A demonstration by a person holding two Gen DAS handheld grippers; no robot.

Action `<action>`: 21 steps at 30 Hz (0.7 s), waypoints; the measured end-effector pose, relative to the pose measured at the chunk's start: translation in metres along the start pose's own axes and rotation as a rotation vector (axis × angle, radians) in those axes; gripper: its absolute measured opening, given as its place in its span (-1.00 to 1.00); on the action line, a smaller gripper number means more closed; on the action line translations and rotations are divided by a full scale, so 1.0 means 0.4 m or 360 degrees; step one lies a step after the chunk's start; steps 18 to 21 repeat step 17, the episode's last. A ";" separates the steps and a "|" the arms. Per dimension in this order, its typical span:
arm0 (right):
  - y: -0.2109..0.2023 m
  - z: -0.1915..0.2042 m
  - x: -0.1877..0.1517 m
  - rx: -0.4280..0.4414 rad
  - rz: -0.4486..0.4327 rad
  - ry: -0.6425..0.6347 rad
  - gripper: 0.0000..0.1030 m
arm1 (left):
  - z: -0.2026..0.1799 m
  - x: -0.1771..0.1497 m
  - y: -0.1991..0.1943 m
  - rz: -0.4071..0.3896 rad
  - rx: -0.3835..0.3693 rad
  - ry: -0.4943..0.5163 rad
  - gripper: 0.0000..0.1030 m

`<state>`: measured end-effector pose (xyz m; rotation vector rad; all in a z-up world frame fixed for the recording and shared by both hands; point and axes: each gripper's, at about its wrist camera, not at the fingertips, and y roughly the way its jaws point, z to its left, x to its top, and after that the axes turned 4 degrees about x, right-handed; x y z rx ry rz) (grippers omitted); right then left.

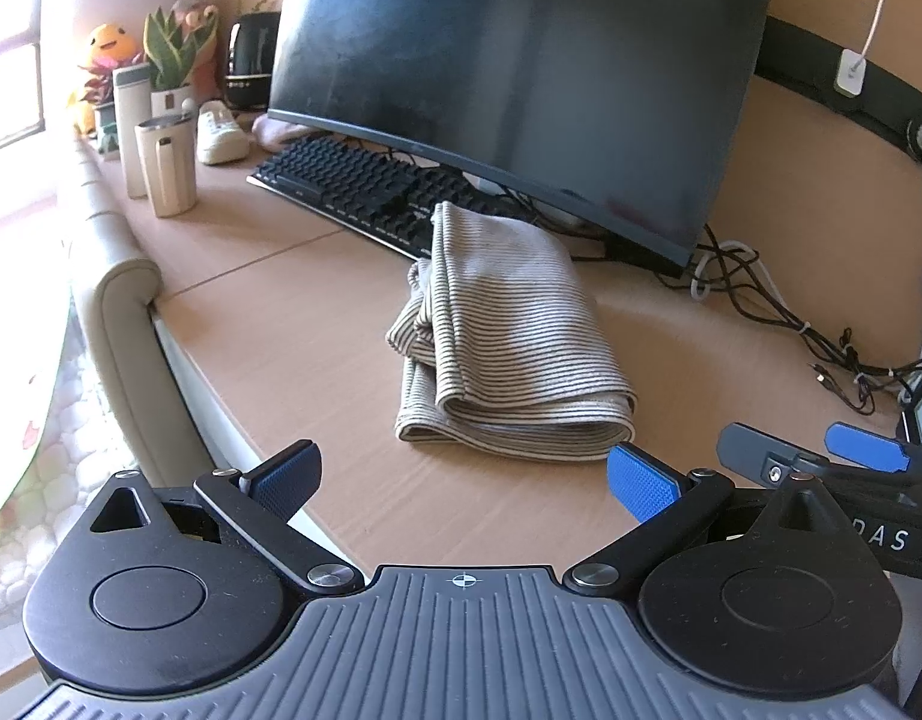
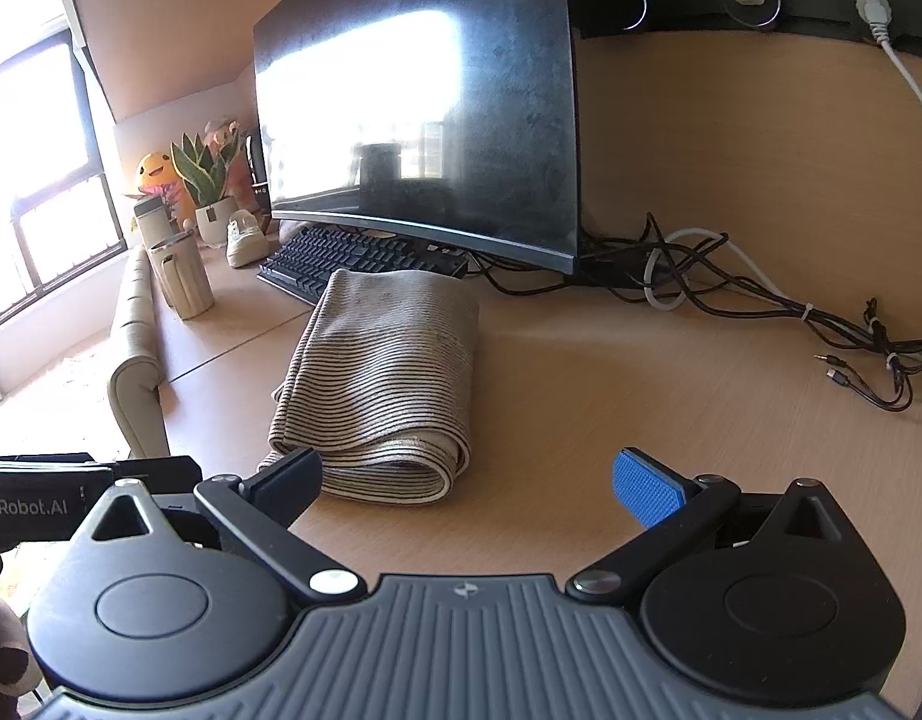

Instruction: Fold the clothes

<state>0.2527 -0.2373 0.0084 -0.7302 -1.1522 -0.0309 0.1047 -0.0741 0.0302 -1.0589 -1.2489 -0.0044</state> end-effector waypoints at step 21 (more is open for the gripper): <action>0.232 0.188 0.117 0.0317 0.0016 -0.0090 1.00 | 0.330 0.177 0.186 -0.0219 0.0121 -0.0410 1.00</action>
